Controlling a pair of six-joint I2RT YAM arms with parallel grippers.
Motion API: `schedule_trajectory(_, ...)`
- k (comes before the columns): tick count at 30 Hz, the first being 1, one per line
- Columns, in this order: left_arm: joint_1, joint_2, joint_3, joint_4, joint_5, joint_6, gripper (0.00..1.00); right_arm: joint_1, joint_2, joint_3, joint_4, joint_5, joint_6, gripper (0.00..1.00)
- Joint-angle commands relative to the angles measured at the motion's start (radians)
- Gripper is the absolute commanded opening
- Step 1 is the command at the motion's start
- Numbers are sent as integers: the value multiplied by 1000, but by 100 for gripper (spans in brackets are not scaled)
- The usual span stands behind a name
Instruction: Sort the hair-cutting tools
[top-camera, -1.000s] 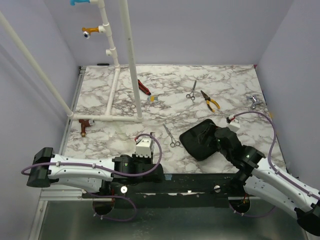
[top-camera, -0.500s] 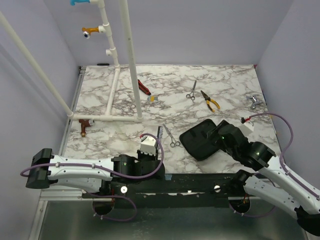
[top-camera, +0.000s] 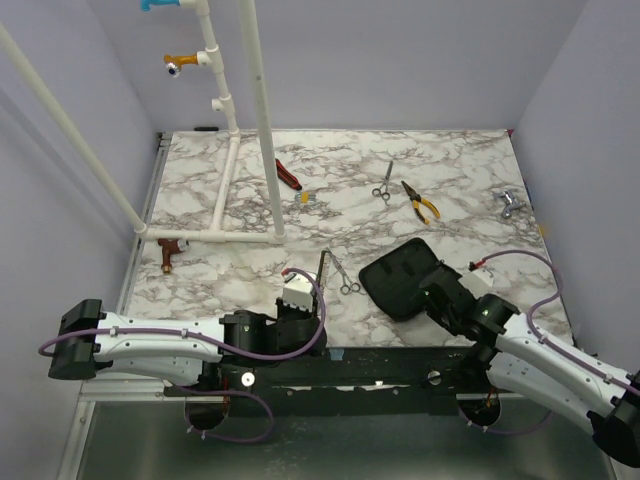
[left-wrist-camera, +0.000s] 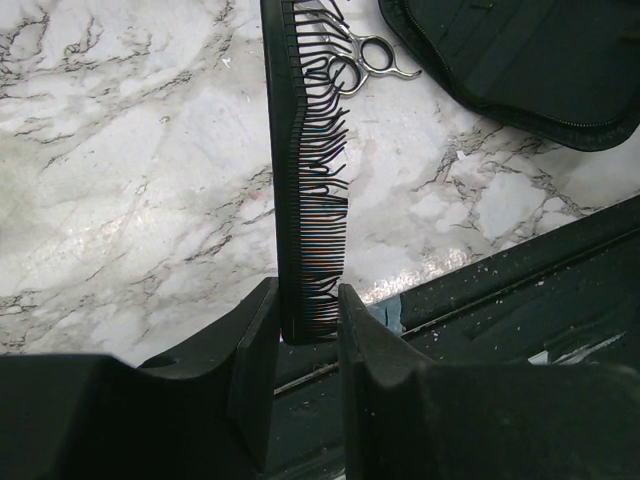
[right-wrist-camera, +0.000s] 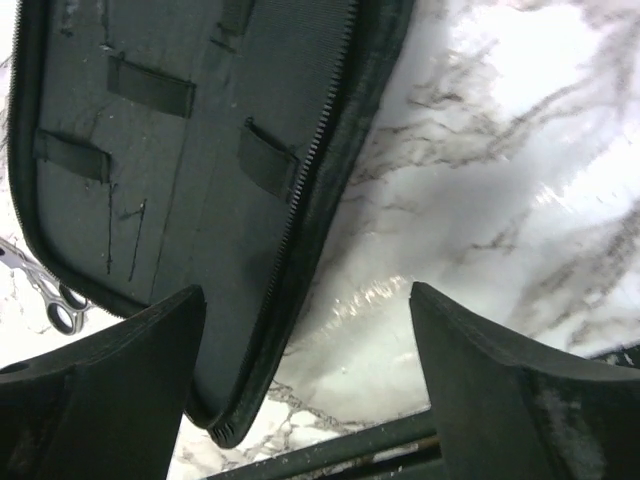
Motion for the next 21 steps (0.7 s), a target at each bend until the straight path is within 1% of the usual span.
schedule_trajectory(1, 4, -27, -18, 38, 14, 44, 9, 4, 9, -48, 240, 51, -96, 79)
schedule_trajectory(4, 5, -32, -19, 22, 26, 43, 9, 4, 65, -54, 389, 22, -229, 69)
schedule_trajectory(7, 4, -32, -11, -26, 32, 24, 9, 4, 172, -38, 486, -42, -340, 58)
schedule_trajectory(13, 4, -39, -3, -101, 38, -27, 9, 3, 276, -73, 701, -190, -449, 44)
schedule_trajectory(17, 4, -30, 8, -116, 47, -46, 9, 4, 313, -90, 725, -227, -442, 39)
schedule_trajectory(21, 4, -2, 18, -104, 57, -43, 9, 3, 254, -153, 721, -249, -440, 34)
